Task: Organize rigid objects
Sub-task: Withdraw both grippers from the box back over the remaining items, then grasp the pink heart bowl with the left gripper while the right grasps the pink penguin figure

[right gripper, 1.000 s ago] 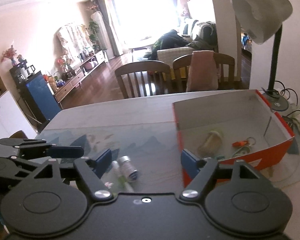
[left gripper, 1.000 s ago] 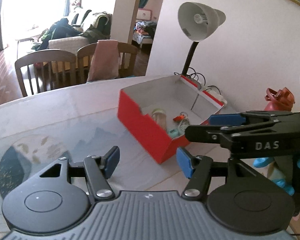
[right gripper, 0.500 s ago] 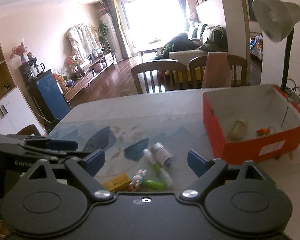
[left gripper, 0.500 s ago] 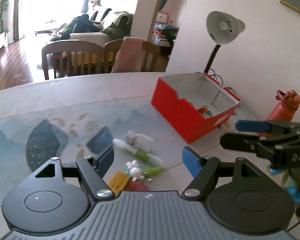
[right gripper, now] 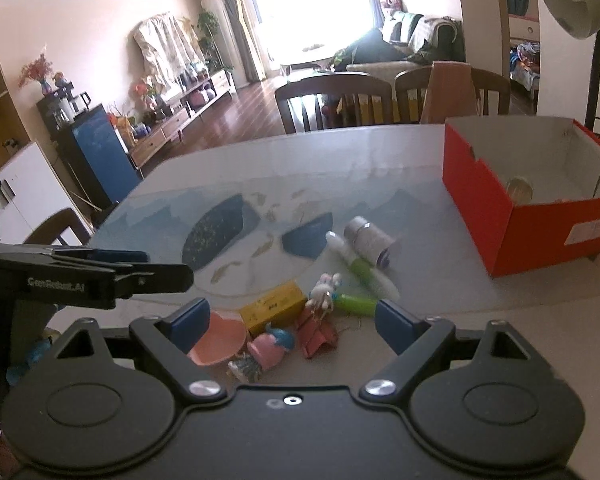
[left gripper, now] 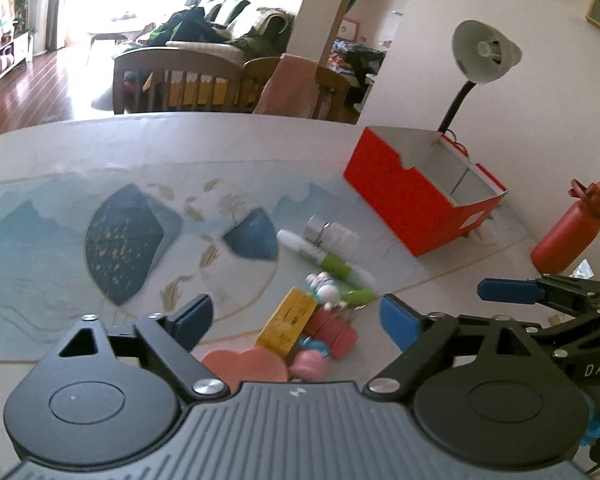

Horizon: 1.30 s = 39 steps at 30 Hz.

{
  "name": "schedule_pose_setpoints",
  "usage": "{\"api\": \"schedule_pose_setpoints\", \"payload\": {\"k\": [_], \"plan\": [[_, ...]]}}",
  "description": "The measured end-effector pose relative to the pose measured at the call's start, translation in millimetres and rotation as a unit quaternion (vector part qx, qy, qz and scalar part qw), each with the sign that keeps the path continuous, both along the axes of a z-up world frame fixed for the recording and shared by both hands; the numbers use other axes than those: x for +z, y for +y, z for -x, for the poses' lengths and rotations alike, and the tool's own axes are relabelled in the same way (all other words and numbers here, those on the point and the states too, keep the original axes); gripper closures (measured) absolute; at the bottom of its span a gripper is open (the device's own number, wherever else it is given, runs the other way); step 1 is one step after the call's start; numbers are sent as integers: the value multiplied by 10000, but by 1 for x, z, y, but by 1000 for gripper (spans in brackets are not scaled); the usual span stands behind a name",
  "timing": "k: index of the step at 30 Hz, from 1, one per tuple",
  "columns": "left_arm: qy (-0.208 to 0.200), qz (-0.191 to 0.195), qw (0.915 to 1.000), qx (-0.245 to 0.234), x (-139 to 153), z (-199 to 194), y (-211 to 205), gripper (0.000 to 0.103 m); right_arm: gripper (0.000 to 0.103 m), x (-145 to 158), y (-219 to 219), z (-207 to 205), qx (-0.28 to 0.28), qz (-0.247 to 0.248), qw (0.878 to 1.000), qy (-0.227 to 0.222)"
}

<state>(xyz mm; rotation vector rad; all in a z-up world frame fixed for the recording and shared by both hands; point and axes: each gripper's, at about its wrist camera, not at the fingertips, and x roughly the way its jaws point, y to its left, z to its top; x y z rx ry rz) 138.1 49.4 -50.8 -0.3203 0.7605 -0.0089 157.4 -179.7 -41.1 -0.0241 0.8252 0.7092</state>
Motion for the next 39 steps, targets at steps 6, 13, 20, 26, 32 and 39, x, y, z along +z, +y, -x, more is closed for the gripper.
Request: {"api": "schedule_pose_setpoints", "payload": {"k": [6,13,20,26,32,39], "plan": [[69,-77,9997,220,-23,7,10,1,14,-14,8,-5,-215,93,9990,371],[294,-287,9986,346,-63,11,12,1,14,-31,25,-12,-371,289,9961,751],[358,-441,9978,330,-85,9,7,1,15,-49,44,-20,-505,484,9902,1207],[466,-445,9975,294,-99,3,1,1,18,-61,63,-25,-614,641,9865,1374],[491,-540,9970,244,-104,-5,-3,1,22,-70,72,-31,-794,651,9827,1542],[498,-578,9968,230,-108,-10,-4,1,25,-81,73,-36,-967,653,9772,1776]]}}
